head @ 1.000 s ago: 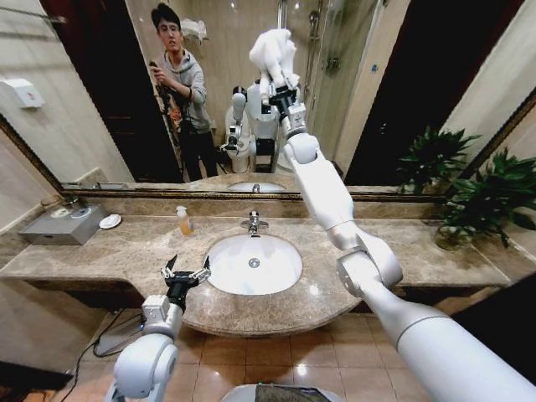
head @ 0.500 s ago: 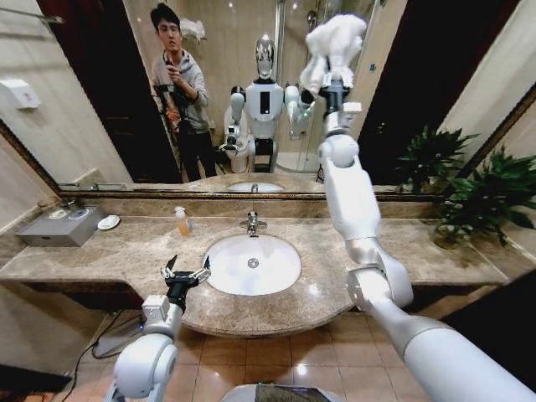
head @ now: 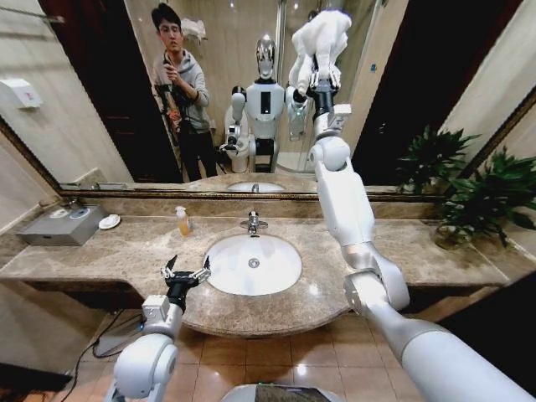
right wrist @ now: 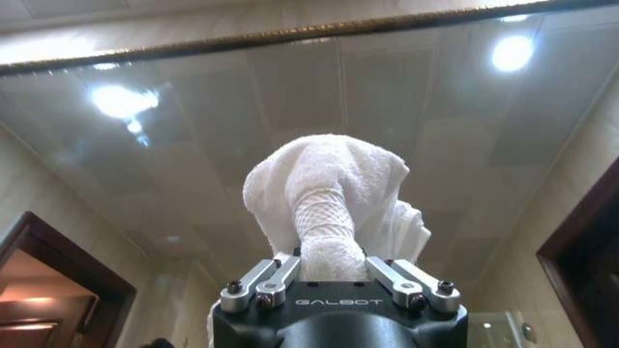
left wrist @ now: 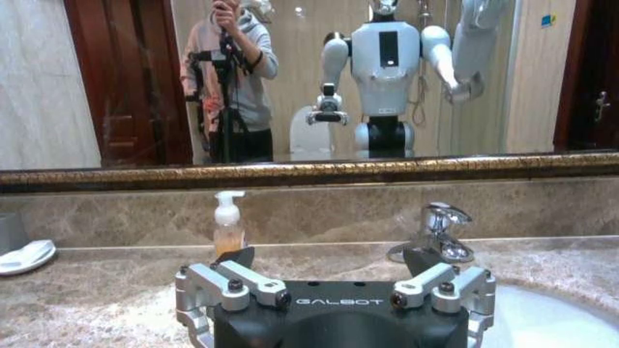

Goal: Pick up the towel from the sink counter and wipe the mirror surface.

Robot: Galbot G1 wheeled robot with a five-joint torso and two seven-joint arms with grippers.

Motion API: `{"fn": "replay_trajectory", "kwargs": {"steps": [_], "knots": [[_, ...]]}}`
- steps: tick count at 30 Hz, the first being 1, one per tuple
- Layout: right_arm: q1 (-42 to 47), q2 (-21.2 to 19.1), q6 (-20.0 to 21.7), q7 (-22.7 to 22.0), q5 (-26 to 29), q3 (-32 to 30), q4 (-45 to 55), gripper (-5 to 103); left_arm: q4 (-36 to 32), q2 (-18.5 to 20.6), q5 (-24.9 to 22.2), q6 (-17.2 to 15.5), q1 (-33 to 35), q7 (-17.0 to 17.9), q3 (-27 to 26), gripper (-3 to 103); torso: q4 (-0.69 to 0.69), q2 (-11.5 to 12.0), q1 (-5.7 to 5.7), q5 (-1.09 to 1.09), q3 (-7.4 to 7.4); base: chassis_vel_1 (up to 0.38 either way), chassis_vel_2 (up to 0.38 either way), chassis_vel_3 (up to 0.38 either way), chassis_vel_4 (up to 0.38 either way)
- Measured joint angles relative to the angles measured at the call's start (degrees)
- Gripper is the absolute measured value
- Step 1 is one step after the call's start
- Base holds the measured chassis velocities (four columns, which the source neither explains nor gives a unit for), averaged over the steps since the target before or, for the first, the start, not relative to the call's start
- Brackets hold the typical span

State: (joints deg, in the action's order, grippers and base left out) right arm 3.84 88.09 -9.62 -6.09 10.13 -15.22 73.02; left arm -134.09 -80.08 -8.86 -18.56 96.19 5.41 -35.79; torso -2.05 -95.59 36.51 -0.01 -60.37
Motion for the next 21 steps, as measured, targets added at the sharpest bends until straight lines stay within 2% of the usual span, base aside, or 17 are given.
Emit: {"fn": "replay_trajectory", "kwargs": {"steps": [8, 14, 18, 21], "knots": [[0.7, -0.2, 0.1, 0.1, 0.4, 0.6, 1.3, 18, 0.0, 0.0, 0.0, 0.0, 0.0, 0.0, 0.0, 100, -0.01, 0.0, -0.02, 0.0, 0.01, -0.084, 0.081, 0.091, -0.09], [2.0, -0.3, 0.8, -0.5, 1.5, 1.4, 4.2, 18, 0.0, 0.0, 0.0, 0.0, 0.0, 0.0, 0.0, 100, 0.01, 0.0, 0.01, -0.01, 0.0, -0.188, 0.184, 0.175, -0.214], [3.8, -0.7, 2.0, -1.7, 2.4, 1.6, 9.2, 18, 0.0, 0.0, 0.0, 0.0, 0.0, 0.0, 0.0, 100, 0.02, 0.0, 0.02, -0.01, 0.01, -0.205, 0.216, 0.224, -0.204], [5.1, -0.9, 2.5, -3.2, 0.4, 0.6, 12.8, 18, 0.0, 0.0, 0.0, 0.0, 0.0, 0.0, 0.0, 100, -0.04, 0.0, 0.08, -0.03, -0.01, -0.128, 0.137, 0.126, -0.119]]}}
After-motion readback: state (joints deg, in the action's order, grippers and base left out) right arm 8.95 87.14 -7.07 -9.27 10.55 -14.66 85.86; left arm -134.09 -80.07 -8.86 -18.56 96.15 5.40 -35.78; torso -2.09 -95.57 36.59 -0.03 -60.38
